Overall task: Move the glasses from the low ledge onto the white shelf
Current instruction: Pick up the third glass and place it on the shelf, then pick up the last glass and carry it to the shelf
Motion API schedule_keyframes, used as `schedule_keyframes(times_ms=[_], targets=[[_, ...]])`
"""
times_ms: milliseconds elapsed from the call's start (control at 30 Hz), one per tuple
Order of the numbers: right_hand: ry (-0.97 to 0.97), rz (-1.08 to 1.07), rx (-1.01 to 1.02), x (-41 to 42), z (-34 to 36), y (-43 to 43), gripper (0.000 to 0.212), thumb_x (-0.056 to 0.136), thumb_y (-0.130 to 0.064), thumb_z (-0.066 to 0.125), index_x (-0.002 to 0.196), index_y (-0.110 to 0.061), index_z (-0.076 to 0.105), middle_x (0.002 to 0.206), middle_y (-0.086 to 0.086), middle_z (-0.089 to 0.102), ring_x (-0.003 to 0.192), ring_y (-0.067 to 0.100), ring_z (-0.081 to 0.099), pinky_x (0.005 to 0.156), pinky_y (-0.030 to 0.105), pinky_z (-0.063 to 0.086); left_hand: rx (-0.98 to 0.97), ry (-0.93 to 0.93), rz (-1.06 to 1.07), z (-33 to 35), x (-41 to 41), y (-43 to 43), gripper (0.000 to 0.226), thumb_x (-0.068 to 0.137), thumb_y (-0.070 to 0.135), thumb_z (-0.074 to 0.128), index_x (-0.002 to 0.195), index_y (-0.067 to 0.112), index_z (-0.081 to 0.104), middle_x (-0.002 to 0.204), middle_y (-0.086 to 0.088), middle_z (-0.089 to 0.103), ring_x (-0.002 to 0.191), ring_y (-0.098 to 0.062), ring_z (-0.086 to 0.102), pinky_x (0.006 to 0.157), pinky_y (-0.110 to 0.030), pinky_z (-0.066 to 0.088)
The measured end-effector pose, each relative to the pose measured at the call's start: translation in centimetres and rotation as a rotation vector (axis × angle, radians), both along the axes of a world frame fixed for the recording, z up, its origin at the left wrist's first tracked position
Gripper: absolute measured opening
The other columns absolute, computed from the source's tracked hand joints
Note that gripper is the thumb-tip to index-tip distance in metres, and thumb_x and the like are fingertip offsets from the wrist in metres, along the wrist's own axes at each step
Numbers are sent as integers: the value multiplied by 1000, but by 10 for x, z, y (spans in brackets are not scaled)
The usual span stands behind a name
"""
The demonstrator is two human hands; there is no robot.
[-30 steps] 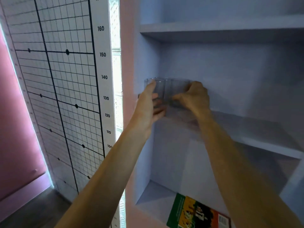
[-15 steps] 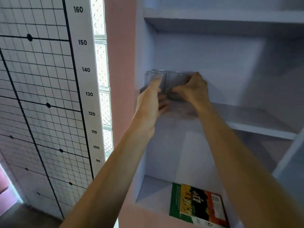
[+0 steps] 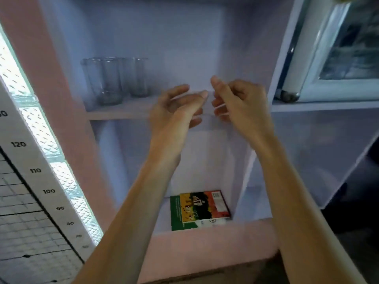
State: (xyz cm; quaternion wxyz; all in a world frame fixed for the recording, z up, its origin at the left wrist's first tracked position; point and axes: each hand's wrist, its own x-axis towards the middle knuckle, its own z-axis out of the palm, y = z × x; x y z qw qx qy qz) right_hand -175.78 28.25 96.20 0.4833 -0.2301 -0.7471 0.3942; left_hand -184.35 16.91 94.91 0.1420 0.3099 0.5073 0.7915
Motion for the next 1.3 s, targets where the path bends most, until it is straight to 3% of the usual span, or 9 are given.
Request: schedule_keyframes(times_ms=[200,300,400,533,633,733,900,1100,1300], targets=[[3,-326,-255,194,-61,23,73,85,-80,50,48,-18,58,45,1,59,40,11,54,45,23,43,-221,179,-419,-33,146,72,39,77,29,86,112,22,68,104,1,77,90,-5,74,72,-21,61],[-11,-462,-331,306,-107,16,75,80,-82,47,42,-18,54,41,-1,52,37,10,48,44,21,38,-311,220,-603,-67,249,98,29,79,29,84,103,16,73,84,8,75,70,0,69,58,-16,54],[-16,-609,-336,426,-150,-10,49,91,-57,63,59,-20,64,52,-1,65,42,10,59,45,24,42,-403,240,-763,-108,358,107,22,78,29,85,89,13,75,69,10,73,64,2,66,54,-14,47],[24,-830,-467,572,-192,-65,14,85,-42,73,90,-29,74,81,-1,79,75,20,78,63,42,64,-507,331,-1028,-159,497,94,25,77,29,86,98,23,73,99,5,77,91,-4,71,74,-25,58],[37,-979,-517,661,-212,-110,22,89,-27,75,111,-28,74,96,-5,78,90,10,75,74,26,59,-531,346,-1264,-187,594,76,37,83,7,80,114,23,66,119,-4,69,97,-17,71,74,-31,62],[38,-1090,-585,731,-228,-153,35,90,-13,72,124,-21,71,112,-4,74,102,9,71,82,19,52,-535,433,-1428,-204,680,53,52,85,2,75,130,22,59,120,-2,66,95,-17,70,62,-18,57],[18,-1311,-631,830,-250,-218,37,91,-17,69,128,-21,70,122,-4,72,111,9,68,93,21,54,-530,614,-1638,-230,804,17,38,83,12,79,120,18,70,115,0,71,107,-12,66,83,-21,53],[26,-1498,-735,932,-278,-251,32,89,-32,72,120,-24,71,110,-4,76,107,15,71,95,47,60,-667,505,-1807,-270,927,4,55,80,12,83,129,18,60,119,-2,66,104,-15,67,66,-23,59],[32,-1563,-867,1038,-300,-245,26,87,-25,74,113,-24,74,109,-2,76,106,13,72,92,36,60,-727,538,-1942,-307,1053,18,37,81,16,82,114,7,72,107,-7,74,90,-9,68,59,-9,48]])
